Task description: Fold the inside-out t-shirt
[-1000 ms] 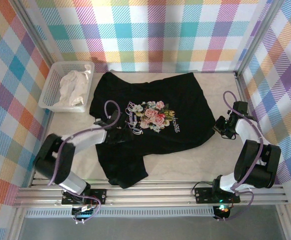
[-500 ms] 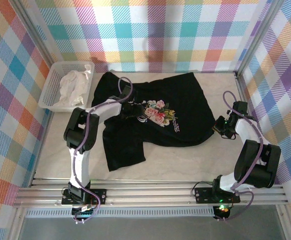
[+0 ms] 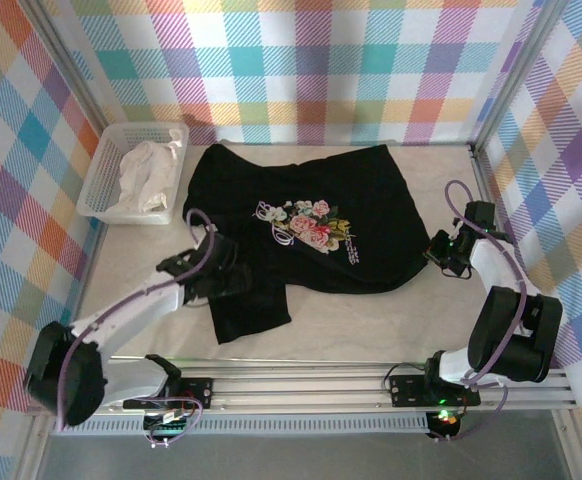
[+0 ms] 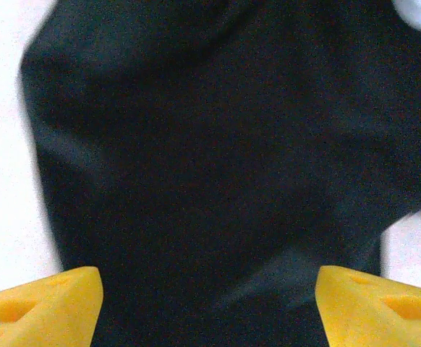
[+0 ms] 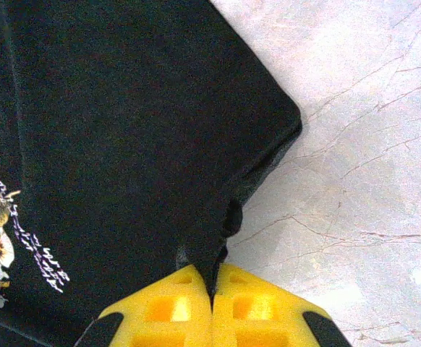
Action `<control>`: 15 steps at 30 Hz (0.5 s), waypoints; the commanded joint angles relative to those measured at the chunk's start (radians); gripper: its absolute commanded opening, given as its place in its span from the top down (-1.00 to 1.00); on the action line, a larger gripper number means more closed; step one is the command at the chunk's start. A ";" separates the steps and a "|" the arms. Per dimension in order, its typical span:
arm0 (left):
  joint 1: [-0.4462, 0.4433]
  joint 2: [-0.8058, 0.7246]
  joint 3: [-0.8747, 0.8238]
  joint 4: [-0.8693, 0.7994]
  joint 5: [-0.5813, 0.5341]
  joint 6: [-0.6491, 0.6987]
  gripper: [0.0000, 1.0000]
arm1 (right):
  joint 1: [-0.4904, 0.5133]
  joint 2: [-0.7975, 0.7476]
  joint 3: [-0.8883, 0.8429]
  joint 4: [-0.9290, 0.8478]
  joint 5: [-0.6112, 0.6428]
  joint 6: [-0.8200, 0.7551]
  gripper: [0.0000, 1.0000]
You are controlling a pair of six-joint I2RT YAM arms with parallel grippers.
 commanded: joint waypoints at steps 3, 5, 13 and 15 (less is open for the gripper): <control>-0.090 -0.056 -0.097 -0.208 -0.058 -0.180 -0.57 | 0.012 -0.017 0.019 -0.008 -0.015 -0.015 1.00; -0.122 -0.052 -0.105 -0.224 -0.066 -0.199 -0.56 | 0.015 -0.017 0.013 -0.005 -0.015 -0.016 1.00; -0.171 -0.021 -0.152 -0.185 0.019 -0.226 -0.29 | 0.017 -0.015 0.002 0.004 -0.018 -0.017 1.00; -0.183 -0.023 -0.160 -0.182 0.018 -0.234 -0.19 | 0.017 -0.016 0.000 0.005 -0.017 -0.017 1.00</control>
